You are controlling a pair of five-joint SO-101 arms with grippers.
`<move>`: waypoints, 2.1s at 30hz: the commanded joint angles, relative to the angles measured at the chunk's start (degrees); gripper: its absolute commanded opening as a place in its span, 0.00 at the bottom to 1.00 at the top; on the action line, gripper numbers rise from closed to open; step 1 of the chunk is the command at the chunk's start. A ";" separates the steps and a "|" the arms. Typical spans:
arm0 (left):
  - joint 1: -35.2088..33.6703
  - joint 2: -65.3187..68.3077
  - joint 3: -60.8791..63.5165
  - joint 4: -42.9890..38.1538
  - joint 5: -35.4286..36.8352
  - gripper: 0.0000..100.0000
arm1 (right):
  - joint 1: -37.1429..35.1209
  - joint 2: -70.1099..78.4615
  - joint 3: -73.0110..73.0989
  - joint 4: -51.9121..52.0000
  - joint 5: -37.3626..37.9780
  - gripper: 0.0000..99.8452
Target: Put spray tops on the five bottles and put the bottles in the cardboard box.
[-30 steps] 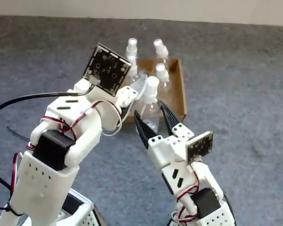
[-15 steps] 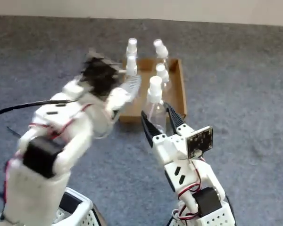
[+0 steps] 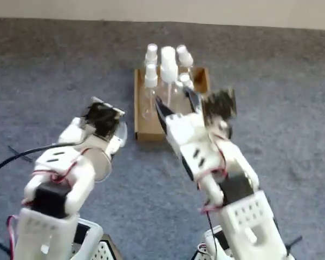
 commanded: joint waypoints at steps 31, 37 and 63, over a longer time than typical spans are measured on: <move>-0.57 -19.12 22.73 -14.59 3.78 0.26 | -13.05 21.58 -34.15 32.13 -4.22 0.00; -0.40 -19.65 22.73 -14.33 3.78 0.26 | -10.33 17.01 -33.89 32.22 -2.90 0.00; -21.23 -19.74 29.05 -18.37 3.43 0.15 | 4.18 14.55 7.08 -8.84 0.97 0.00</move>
